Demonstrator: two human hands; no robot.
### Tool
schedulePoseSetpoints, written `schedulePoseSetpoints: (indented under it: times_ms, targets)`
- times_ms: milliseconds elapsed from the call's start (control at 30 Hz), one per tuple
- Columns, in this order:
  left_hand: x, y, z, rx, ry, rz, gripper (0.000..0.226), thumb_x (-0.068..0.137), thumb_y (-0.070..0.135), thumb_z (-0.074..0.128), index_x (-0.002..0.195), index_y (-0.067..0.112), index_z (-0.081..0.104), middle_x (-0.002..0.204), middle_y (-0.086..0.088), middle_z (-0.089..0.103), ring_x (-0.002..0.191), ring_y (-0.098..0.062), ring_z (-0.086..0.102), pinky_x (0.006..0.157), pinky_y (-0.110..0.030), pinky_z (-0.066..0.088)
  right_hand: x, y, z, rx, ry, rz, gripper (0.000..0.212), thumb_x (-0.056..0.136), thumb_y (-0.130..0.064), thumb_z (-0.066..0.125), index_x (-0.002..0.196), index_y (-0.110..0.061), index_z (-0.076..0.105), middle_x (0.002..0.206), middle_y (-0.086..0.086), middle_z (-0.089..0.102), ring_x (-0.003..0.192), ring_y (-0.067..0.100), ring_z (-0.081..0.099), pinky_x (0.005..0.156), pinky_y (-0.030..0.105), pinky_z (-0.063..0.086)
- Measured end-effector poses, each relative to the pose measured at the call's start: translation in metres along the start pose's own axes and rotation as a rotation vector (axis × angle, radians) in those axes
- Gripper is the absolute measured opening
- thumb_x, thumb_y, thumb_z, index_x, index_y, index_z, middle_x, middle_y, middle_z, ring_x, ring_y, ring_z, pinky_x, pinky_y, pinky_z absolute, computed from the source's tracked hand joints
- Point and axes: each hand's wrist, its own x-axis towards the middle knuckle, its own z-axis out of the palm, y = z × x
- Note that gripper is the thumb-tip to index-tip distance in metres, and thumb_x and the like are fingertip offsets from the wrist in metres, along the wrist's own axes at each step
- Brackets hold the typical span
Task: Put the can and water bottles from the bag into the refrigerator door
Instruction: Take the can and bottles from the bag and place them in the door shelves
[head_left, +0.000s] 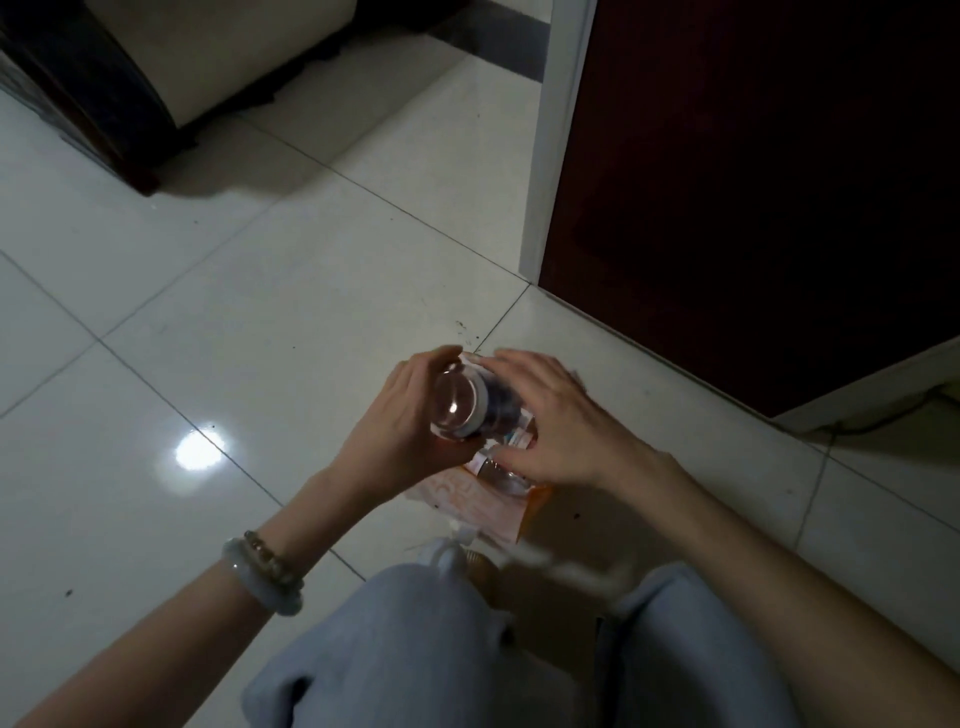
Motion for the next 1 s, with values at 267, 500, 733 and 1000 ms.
schedulePoseSetpoints:
  times_ms: [267,500,733,1000]
  targets:
    - [0.002,0.034,-0.019,-0.265,-0.032,-0.026,0.098,0.067,0.056,0.069,0.139,0.020,0.012,0.129,-0.008,0.047,0.118,-0.013,0.050,0.094,-0.024,0.047,-0.010,-0.010,0.003,0.296,0.052,0.104,0.090,0.064,-0.009,0.079,0.136,-0.023,0.029,0.137,0.000,0.043,0.128,0.015,0.039,0.100,0.027,0.039]
    - [-0.005,0.002,-0.010,-0.085,-0.251,-0.215,0.104,0.063,0.041,0.079,0.141,0.010,0.018,0.133,-0.013,0.046,0.117,-0.022,0.048,0.096,-0.030,0.045,-0.031,0.002,0.003,0.338,0.162,0.132,0.081,0.063,-0.023,0.084,0.129,-0.026,0.037,0.120,-0.017,0.045,0.112,-0.003,0.040,0.083,0.004,0.039]
    - [-0.016,-0.036,0.045,0.013,-0.372,-0.267,0.052,0.079,0.021,0.070,0.124,0.010,0.045,0.124,-0.001,0.052,0.109,-0.015,0.052,0.091,-0.025,0.045,-0.052,0.030,-0.004,0.318,0.215,0.255,0.084,0.062,-0.025,0.085,0.129,-0.028,0.035,0.121,-0.016,0.045,0.117,0.006,0.044,0.084,0.012,0.039]
    - [-0.009,-0.082,0.121,0.601,-0.525,-0.105,0.069,0.088,0.015,0.056,0.146,0.018,0.020,0.152,-0.006,0.025,0.140,-0.025,0.021,0.114,-0.044,0.015,-0.053,0.040,0.000,0.280,0.257,0.269,0.082,0.062,-0.023,0.085,0.126,-0.032,0.035,0.120,-0.017,0.046,0.114,0.003,0.045,0.083,0.007,0.038]
